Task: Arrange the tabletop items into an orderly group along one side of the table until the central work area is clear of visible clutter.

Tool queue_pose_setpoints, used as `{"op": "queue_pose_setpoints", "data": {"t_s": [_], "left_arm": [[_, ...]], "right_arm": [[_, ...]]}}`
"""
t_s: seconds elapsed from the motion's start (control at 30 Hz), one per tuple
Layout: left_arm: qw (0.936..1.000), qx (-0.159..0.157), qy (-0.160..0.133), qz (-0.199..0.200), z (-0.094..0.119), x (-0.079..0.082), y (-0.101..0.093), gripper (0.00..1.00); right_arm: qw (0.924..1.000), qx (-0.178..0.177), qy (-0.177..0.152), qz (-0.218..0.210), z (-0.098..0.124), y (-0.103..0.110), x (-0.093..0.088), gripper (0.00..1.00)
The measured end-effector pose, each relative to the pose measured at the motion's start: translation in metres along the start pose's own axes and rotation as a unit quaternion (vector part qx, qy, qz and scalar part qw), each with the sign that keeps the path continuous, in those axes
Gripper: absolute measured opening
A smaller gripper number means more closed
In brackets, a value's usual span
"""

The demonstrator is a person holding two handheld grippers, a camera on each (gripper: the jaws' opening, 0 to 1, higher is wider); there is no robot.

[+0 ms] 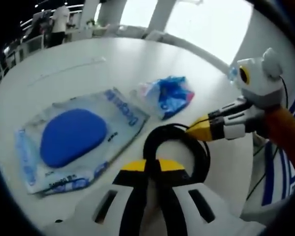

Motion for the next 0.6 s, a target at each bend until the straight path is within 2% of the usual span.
{"op": "queue_pose_setpoints", "data": {"t_s": [0.27,0.4,0.5,0.6], "left_arm": [[0.9998,-0.001,-0.003,-0.018,0.0003,-0.0001,-0.0008,0.07],[0.9997,0.001,-0.005,-0.025,0.0004,-0.0009,-0.0009,0.17],[0.9996,-0.006,-0.011,-0.024,0.0011,-0.0007,-0.0015,0.21],[0.9994,-0.011,-0.021,-0.025,0.0028,0.0023,-0.0025,0.31]], "right_arm": [[1.0000,0.001,-0.007,-0.001,0.0002,0.0006,0.0002,0.07],[0.9998,-0.005,-0.017,0.010,0.0030,0.0016,0.0028,0.10],[0.9997,-0.003,-0.021,0.013,0.0035,0.0021,0.0041,0.12],[0.9994,0.001,-0.031,0.016,0.0040,0.0043,0.0058,0.24]]}}
Point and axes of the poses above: the point that each gripper's makers call its tool centre point, and the gripper's own axes: z roughly backward along the fingers, y roughly to its left, x roughly out of its top, the point moved 9 cm from there along z, roughly backward along the fingers, and after that the axes turned 6 degrees about -z, right-handed, at the moved point
